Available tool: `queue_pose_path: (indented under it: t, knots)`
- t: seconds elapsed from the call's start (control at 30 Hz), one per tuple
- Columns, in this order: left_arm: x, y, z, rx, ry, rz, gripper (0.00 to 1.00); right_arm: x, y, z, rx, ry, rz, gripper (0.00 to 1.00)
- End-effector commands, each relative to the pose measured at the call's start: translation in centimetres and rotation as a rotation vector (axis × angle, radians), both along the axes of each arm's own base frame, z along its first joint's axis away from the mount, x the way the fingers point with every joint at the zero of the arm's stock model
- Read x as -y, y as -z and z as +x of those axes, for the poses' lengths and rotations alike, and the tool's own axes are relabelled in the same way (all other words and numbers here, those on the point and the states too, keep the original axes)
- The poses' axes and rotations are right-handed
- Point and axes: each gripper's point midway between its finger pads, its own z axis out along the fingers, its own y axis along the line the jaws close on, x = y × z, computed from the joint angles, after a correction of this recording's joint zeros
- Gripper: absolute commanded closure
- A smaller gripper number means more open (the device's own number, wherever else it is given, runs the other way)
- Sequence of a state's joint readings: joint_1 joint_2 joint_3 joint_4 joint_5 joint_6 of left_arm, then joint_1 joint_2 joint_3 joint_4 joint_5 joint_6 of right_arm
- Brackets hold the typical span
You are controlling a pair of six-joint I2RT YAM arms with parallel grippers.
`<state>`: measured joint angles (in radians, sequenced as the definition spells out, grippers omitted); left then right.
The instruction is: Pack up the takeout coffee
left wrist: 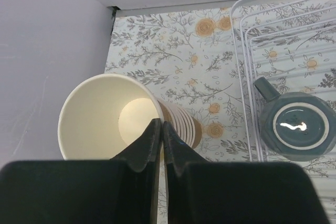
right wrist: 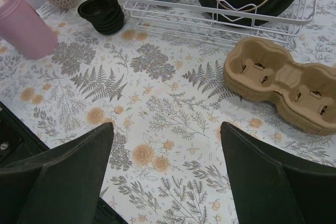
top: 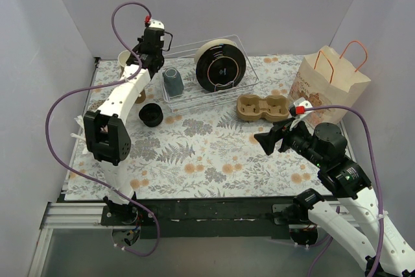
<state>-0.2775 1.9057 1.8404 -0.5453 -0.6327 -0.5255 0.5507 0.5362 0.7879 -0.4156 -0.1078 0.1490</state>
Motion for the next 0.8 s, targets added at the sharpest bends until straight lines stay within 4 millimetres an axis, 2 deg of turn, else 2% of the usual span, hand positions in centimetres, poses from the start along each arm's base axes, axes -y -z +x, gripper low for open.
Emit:
queue_pose_path:
  t: [0.0, 0.17, 0.27, 0.3, 0.37, 0.4, 0.43, 0.47, 0.5, 0.53, 0.57, 0.6, 0.63, 0.67, 0.7, 0.77]
  knots:
    - [-0.1, -5.5, -0.5, 0.111, -0.032, 0.047, 1.0, 0.1, -2.2, 0.2, 0.073, 0.002, 0.027, 0.1]
    - [0.9, -10.5, -1.9, 0.204, -0.013, 0.035, 1.0, 0.0, -2.9, 0.2, 0.069, -0.001, 0.034, 0.11]
    - [2.2, -13.2, -3.5, 0.246, 0.025, 0.026, 1.0, -0.1, -3.4, 0.1, 0.063, 0.0, 0.048, 0.11]
    - [3.2, -14.5, -4.5, 0.269, 0.056, 0.013, 1.0, -0.1, -3.7, 0.0, 0.065, 0.0, 0.056, 0.11]
    - [5.0, -14.8, -5.8, 0.261, 0.134, -0.02, 1.0, -0.2, -3.8, -0.2, 0.05, 0.001, 0.073, 0.11]
    - [6.8, -14.9, -6.7, 0.256, 0.185, -0.041, 1.0, -0.2, -3.8, -0.2, 0.042, 0.003, 0.08, 0.11]
    - [7.6, -16.0, -8.2, 0.279, 0.219, -0.086, 1.0, -0.3, -3.8, -0.3, 0.036, 0.001, 0.087, 0.11]
    - [9.1, -14.9, -9.1, 0.238, 0.291, -0.119, 1.0, -0.3, -3.8, -0.4, 0.017, 0.005, 0.096, 0.11]
    - [10.9, -14.9, -10.5, 0.23, 0.35, -0.161, 1.0, -0.3, -3.7, -0.5, 0.009, 0.0, 0.099, 0.11]
    - [11.8, -15.3, -12.3, 0.226, 0.396, -0.23, 1.0, -0.3, -3.8, -0.7, 0.004, 0.0, 0.104, 0.11]
    - [14.0, -15.5, -13.9, 0.215, 0.488, -0.294, 1.0, -0.3, -3.8, -0.8, 0.001, -0.001, 0.109, 0.12]
    - [15.1, -13.9, -15.0, 0.172, 0.53, -0.317, 1.0, -0.1, -3.6, -0.9, -0.012, 0.006, 0.111, 0.12]
    - [15.5, -14.7, -16.8, 0.185, 0.571, -0.356, 1.0, 0.0, -3.6, -1.1, -0.012, 0.011, 0.113, 0.12]
    - [17.2, -14.1, -18.3, 0.163, 0.613, -0.398, 1.0, 0.2, -3.6, -1.2, -0.015, 0.02, 0.117, 0.12]
    - [17.8, -12.7, -19.3, 0.126, 0.632, -0.404, 1.0, 0.4, -3.4, -1.2, -0.026, 0.033, 0.118, 0.12]
    - [19.5, -11.7, -22.0, 0.089, 0.681, -0.445, 1.0, 0.6, -3.5, -1.4, -0.027, 0.043, 0.126, 0.12]
